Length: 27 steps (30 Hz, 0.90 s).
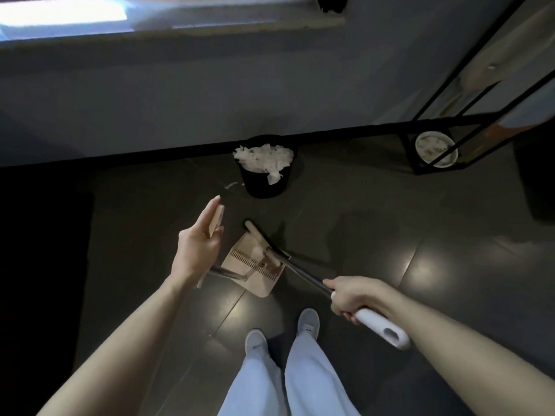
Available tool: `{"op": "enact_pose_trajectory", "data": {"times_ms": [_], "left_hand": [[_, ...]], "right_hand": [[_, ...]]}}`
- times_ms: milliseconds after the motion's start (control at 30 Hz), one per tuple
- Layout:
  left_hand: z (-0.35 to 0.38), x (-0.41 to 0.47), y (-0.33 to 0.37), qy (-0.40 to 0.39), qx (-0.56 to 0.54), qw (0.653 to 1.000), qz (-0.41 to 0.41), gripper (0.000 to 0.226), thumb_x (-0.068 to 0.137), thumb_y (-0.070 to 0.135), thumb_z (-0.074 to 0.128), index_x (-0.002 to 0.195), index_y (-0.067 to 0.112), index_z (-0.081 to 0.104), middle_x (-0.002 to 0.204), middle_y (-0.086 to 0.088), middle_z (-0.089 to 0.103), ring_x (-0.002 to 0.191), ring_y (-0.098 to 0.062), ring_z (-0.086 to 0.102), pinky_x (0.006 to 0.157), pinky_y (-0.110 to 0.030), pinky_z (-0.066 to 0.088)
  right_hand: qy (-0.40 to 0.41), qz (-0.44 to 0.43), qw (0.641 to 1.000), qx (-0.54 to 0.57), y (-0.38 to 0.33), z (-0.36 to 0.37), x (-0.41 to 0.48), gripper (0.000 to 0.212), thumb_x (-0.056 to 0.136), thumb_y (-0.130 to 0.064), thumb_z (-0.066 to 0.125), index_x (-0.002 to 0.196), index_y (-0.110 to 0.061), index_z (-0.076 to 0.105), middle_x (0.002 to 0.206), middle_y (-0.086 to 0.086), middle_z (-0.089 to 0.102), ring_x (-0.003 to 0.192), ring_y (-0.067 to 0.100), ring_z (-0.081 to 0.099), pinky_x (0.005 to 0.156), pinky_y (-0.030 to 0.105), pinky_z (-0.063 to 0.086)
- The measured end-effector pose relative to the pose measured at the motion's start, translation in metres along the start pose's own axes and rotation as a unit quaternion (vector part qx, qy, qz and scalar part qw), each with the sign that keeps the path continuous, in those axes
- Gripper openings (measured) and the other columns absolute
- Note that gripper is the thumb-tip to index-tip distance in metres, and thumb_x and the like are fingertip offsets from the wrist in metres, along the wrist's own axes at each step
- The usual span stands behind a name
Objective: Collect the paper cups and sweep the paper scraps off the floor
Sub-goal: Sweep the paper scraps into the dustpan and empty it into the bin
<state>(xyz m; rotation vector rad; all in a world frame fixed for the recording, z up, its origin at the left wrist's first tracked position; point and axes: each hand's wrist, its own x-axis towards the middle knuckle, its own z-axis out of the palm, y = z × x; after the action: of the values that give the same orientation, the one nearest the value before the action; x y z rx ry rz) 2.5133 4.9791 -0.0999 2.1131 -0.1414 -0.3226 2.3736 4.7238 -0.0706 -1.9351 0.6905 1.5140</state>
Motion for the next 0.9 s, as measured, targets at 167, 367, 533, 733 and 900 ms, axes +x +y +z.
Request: {"op": "enact_pose_trajectory", "data": {"times_ms": [167,367,533,733,900], "left_hand": [[-0.019,-0.008,-0.014,0.004,-0.012,1.000,-0.001,0.068,0.092,0.008,0.057,0.135,0.057,0.036,0.122,0.014,0.052,0.069,0.027,0.051,0.057,0.004,0.037],[-0.063,-0.011,-0.029,0.030,-0.033,0.999,0.005,0.067,0.092,0.006,0.059,0.139,0.049,0.039,0.124,0.015,0.049,0.073,0.029,0.050,0.061,0.005,0.036],[-0.106,0.003,-0.039,0.063,-0.038,0.997,0.000,0.065,0.091,0.004,0.060,0.142,0.040,0.040,0.126,0.012,0.049,0.081,0.031,0.049,0.066,0.007,0.035],[-0.154,0.059,-0.048,0.068,0.011,0.998,0.001,0.066,0.091,0.008,0.062,0.139,0.049,0.039,0.135,0.000,0.053,0.106,0.003,0.053,0.068,0.008,0.035],[-0.184,0.119,-0.050,0.051,0.031,0.998,0.007,0.069,0.090,0.008,0.063,0.135,0.054,0.039,0.130,-0.002,0.056,0.093,0.005,0.056,0.064,0.005,0.039]], "right_hand": [[0.021,-0.019,0.999,0.042,-0.010,-0.007,-0.048,0.075,0.085,0.000,0.043,0.150,-0.033,0.026,0.061,0.003,0.050,0.030,0.005,0.042,0.037,0.015,0.037],[0.054,-0.060,0.996,0.048,-0.056,-0.008,-0.084,0.074,0.086,0.000,0.045,0.150,-0.033,0.025,0.062,0.003,0.050,0.029,0.004,0.043,0.036,0.014,0.037],[0.074,-0.100,0.992,0.037,-0.116,-0.021,-0.071,0.063,0.089,0.002,0.046,0.144,-0.025,0.036,0.060,0.005,0.047,0.028,0.005,0.042,0.034,0.014,0.036],[0.085,-0.128,0.987,0.041,-0.200,-0.060,-0.023,0.060,0.091,0.000,0.053,0.144,-0.020,0.036,0.070,0.006,0.051,0.045,0.009,0.047,0.036,0.017,0.040],[0.076,-0.121,0.986,0.086,-0.255,-0.102,0.013,0.063,0.091,-0.004,0.059,0.146,-0.021,0.033,0.068,0.005,0.053,0.044,0.008,0.047,0.039,0.020,0.042]]}}
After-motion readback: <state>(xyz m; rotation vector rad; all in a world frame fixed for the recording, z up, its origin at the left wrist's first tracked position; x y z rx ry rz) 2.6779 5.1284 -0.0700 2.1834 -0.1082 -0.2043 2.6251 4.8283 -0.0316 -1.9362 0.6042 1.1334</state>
